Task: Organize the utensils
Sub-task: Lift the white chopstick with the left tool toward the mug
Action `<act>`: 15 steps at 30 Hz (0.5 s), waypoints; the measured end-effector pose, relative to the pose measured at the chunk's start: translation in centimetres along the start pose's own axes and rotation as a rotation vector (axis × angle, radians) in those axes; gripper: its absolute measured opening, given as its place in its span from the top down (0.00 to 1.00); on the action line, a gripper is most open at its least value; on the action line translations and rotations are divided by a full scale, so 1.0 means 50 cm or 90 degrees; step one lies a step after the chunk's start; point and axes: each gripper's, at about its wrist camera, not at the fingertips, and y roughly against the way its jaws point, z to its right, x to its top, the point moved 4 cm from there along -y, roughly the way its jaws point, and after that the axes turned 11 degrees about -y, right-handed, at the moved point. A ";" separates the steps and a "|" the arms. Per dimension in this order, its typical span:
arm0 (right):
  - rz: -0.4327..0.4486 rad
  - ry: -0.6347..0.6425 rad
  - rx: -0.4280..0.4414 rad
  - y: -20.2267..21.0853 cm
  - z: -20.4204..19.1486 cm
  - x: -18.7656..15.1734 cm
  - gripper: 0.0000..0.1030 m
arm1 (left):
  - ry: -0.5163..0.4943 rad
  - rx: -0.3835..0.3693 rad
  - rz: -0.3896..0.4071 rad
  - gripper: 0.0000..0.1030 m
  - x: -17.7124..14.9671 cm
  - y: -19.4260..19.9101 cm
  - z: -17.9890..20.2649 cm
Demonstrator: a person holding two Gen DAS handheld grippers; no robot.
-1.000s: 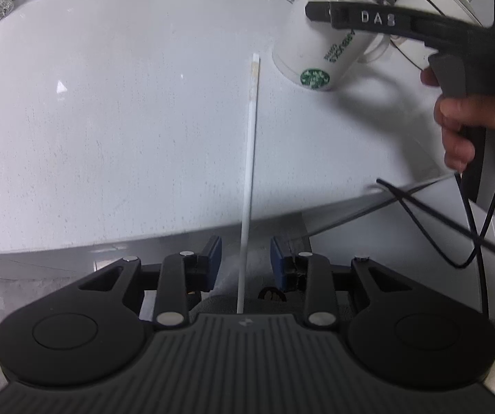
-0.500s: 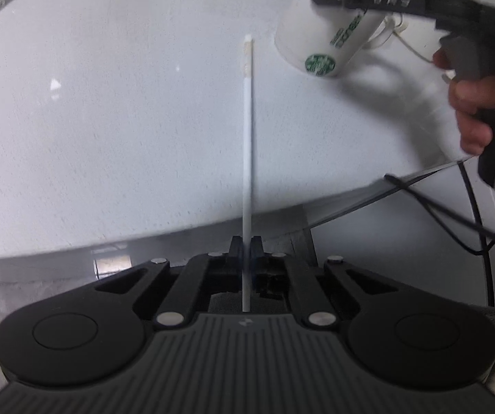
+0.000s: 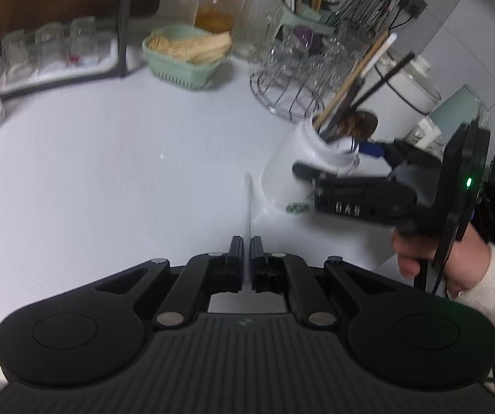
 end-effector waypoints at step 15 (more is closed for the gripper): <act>-0.003 0.013 -0.025 -0.005 -0.013 -0.003 0.12 | -0.039 0.052 0.065 0.95 0.124 0.001 -0.005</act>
